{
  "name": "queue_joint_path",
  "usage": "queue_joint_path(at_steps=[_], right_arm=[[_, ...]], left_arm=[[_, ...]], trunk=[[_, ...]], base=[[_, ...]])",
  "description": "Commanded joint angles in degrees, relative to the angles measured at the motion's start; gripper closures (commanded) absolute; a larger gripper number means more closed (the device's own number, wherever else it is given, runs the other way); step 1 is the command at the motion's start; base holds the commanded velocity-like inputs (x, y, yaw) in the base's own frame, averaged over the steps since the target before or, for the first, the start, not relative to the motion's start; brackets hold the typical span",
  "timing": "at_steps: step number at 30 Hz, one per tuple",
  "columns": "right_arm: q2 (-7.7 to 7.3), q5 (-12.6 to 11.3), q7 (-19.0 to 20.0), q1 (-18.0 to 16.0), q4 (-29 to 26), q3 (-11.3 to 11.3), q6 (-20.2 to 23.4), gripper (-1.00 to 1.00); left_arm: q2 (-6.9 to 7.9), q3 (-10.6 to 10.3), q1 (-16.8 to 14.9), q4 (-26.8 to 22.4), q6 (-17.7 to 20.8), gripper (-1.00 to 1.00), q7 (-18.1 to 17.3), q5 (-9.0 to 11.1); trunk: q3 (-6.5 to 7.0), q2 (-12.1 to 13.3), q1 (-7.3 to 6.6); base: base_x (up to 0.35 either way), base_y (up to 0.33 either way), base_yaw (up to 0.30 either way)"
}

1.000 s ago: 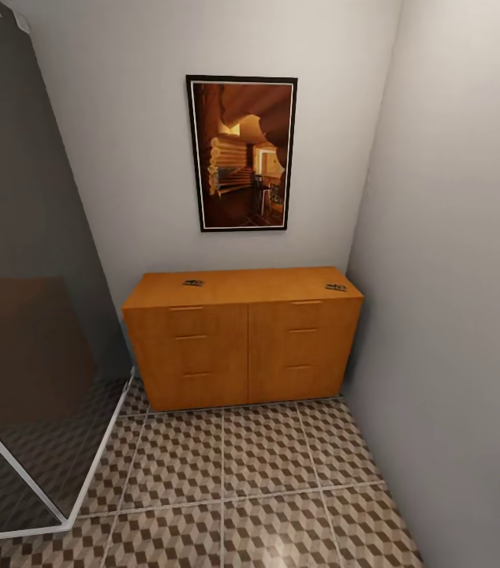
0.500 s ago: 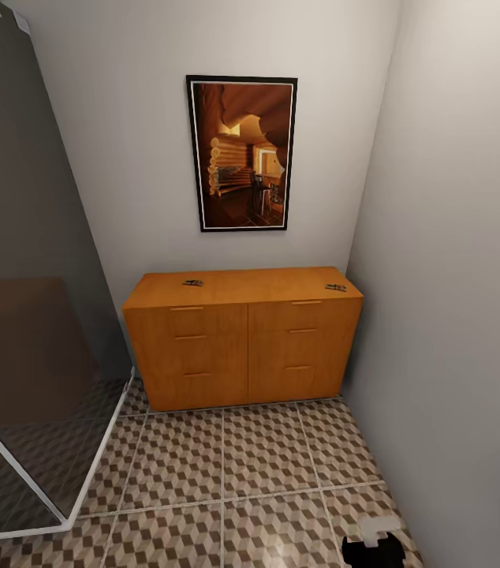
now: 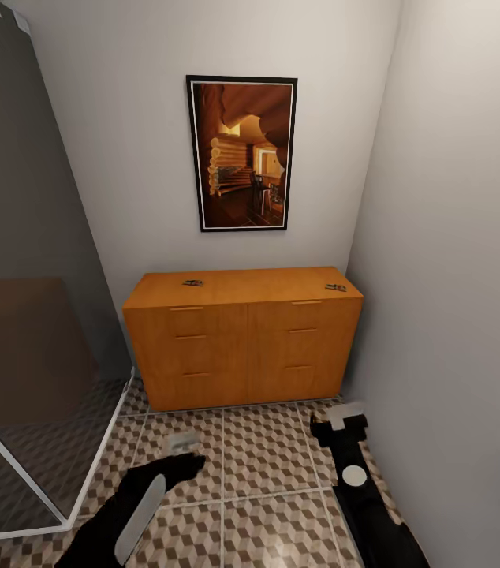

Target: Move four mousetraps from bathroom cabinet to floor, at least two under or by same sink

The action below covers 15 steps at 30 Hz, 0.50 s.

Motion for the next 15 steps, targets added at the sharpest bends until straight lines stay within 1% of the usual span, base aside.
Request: queue_joint_path(at_steps=[1, 2, 3, 4, 5, 7, 8, 9, 11, 12, 13, 15], right_arm=[[0.00, 0.5, -0.2, -0.1, -2.1, 1.2, 1.2, -1.00], [0.01, 0.5, -0.2, -0.2, -3.8, 2.2, 1.8, -1.00], [0.03, 0.5, -0.2, -0.4, -6.6, 3.9, 3.3, -1.00], [0.07, 0.4, -0.2, -1.0, -8.5, 5.1, 4.8, -1.00], [0.10, 0.4, -0.2, -2.1, -9.7, 5.8, 6.4, -1.00], [0.12, 0.4, -0.1, -4.0, -10.3, 6.3, 7.9, -1.00], [0.13, 0.3, -0.1, -6.6, -10.6, 6.6, 9.3, -1.00], [0.13, 0.2, -0.1, -8.1, -10.7, 6.7, 10.1, -1.00], [0.14, -0.6, 0.3, -13.8, -11.1, 7.0, 14.0, -1.00], [0.14, -1.0, 0.4, -15.1, -11.1, 7.0, 15.2, -1.00], [0.14, -2.0, 0.6, -17.6, -11.2, 7.1, 17.8, -1.00], [0.14, -4.4, 1.0, -22.3, -11.3, 7.3, 22.5, -1.00]], left_arm=[[-0.11, -0.1, -0.8, -2.4, 1.9, -1.00, 1.1, 0.6], [-0.26, -0.1, -1.6, -4.3, 3.6, -1.00, 1.6, 0.6], [-0.72, -0.1, -3.1, -7.5, 6.7, -1.00, 2.7, 0.6], [-1.23, -0.1, -4.8, -10.1, 9.4, -1.00, 3.8, 0.7], [-1.62, -0.1, -6.6, -12.1, 11.7, -1.00, 4.9, 0.7], [-1.91, -0.1, -8.4, -13.6, 13.5, -1.00, 5.7, 0.8], [-2.30, -0.1, -10.3, -14.8, 14.7, -1.00, 6.3, 0.9], [-2.56, -0.1, -11.3, -15.2, 15.2, -1.00, 6.5, 0.9], [-3.62, -0.1, -15.4, -16.2, 16.4, -1.00, 7.1, 1.0], [-3.82, -0.2, -16.6, -16.4, 16.7, -1.00, 7.2, 1.0], [-4.18, -0.2, -18.9, -16.6, 17.4, -1.00, 7.3, 1.1], [-5.17, -0.2, -23.6, -16.8, 20.4, -1.00, 7.4, 1.2]], trunk=[[-0.10, -0.1, 0.01], [-0.10, -0.1, 0.01], [-0.10, -0.1, 0.01], [-0.10, -0.1, 0.01], [-0.10, -0.1, 0.01], [-0.10, -0.1, 0.01], [-0.10, -0.1, 0.01], [-0.10, -0.1, 0.01], [-0.10, -0.1, 0.01], [-0.10, -0.1, 0.01], [-0.10, -0.1, 0.01], [-0.10, -0.1, 0.01]], base=[[0.000, 0.000, 0.000], [0.000, 0.000, 0.000], [0.000, 0.000, 0.000], [0.000, 0.000, 0.000], [0.000, 0.000, 0.000], [0.000, 0.000, 0.000], [0.000, 0.000, 0.000], [0.000, 0.000, 0.000], [0.000, 0.000, 0.000], [0.000, 0.000, 0.000], [0.000, 0.000, 0.000], [0.000, 0.000, 0.000]])
